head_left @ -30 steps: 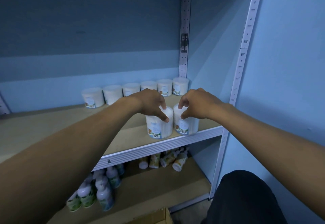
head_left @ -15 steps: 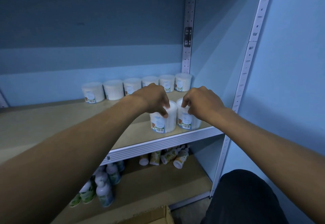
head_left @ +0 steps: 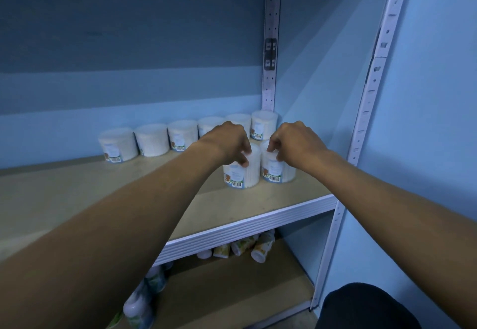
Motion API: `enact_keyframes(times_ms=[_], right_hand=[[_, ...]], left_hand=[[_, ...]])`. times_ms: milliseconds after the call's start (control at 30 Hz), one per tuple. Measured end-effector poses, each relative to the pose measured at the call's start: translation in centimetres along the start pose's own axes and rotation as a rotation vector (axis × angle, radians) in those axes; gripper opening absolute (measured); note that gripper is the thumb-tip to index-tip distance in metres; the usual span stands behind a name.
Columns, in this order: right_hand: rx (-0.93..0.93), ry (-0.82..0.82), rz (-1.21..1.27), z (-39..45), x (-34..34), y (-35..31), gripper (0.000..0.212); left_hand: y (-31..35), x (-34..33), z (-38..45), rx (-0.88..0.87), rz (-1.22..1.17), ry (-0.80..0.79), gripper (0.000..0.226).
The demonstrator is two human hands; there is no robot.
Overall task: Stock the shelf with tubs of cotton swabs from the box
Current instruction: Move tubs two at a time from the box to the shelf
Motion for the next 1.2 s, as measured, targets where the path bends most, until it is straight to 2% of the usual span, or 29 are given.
enact_keyframes(times_ms=[700,1200], right_hand=[[-0.108,0.044,0.049,8.4,-2.4,3.8,0.034],[-0.034,0.156,0.062,11.5,-4.2,5.7,0.038]], left_hand=[[-1.9,-2.7,9.4,0.016,-0.109,0.087,0.04],[-2.8,-4.5,13.2,0.037,-0.132,0.184,0.038]])
Point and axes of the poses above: each hand's wrist, its own z-axis towards the middle knuckle, its own x-axis out of the back of the hand, y = z × x, the point moved 3 cm from there along z, towards the middle knuckle, and after that the axes turned 4 degrees about z, right-handed, at the moved point
